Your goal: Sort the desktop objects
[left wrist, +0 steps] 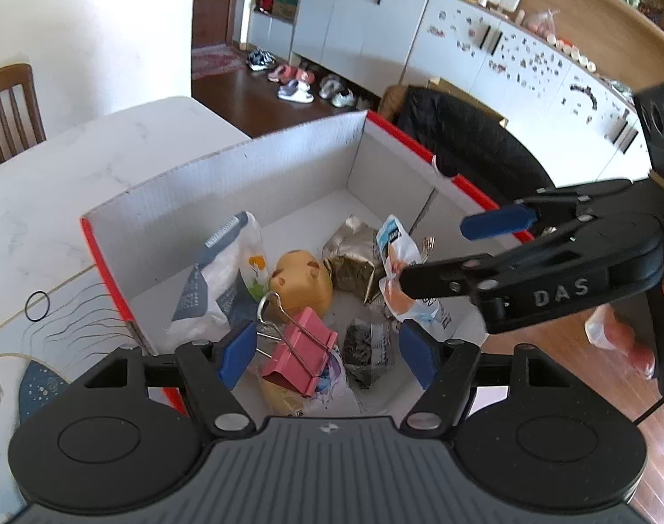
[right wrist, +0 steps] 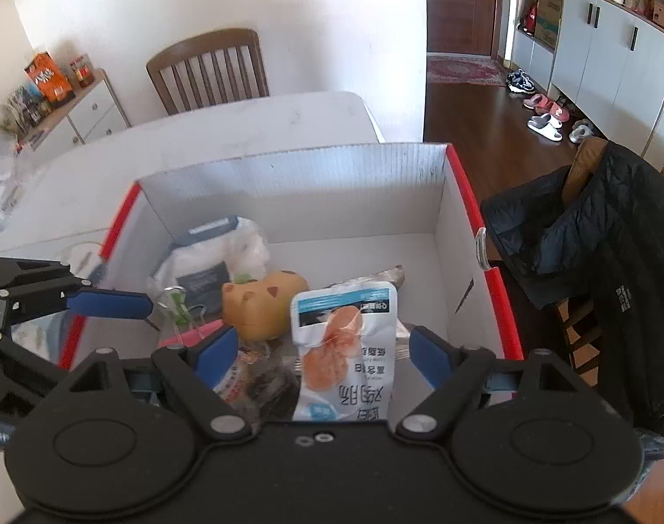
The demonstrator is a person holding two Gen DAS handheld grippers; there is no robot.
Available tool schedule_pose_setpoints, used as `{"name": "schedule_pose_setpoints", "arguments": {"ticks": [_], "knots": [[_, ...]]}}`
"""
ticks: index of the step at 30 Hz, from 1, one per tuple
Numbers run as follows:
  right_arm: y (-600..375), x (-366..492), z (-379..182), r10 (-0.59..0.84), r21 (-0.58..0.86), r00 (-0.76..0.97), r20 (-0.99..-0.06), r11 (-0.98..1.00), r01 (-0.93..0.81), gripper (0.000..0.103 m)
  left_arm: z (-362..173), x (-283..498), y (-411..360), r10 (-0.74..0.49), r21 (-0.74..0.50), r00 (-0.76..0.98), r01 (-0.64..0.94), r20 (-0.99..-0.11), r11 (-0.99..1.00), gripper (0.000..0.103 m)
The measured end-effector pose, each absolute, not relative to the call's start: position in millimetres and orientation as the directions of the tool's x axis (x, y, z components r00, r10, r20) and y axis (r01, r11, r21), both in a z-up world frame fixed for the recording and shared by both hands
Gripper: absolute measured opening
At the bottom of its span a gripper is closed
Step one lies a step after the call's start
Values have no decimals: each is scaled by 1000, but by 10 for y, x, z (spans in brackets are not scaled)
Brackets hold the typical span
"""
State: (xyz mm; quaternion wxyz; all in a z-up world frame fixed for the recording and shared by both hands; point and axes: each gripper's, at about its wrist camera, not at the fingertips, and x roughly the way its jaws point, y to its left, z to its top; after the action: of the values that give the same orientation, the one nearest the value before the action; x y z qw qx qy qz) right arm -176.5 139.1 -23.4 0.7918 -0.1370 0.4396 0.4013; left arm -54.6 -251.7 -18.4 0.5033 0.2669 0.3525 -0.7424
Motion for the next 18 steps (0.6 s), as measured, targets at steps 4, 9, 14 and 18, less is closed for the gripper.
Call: {"name": "schedule_pose_setpoints", "arguments": {"ticks": [4,9,14,18], "knots": [[1303,-1851,-134,536,159,297,-790,647,-746,86,-107,-487,-2441,-590,-244,-331,944,-736,-224,75],[1209,-1987,-28,559,177,300,-773,645,-744,86,-29,-384,-2334,-606,-255,-335,942,-722,-216,75],[1181,-2136,42,574,177,308,-758,637,-750,86,16,-320,-2228,-616,-252,-332,943,-714,-216,75],[1174,-2275,88,585,176,316,-747,632,-755,87,49,-268,-2135,-630,-236,-320,947,-708,-217,75]]}}
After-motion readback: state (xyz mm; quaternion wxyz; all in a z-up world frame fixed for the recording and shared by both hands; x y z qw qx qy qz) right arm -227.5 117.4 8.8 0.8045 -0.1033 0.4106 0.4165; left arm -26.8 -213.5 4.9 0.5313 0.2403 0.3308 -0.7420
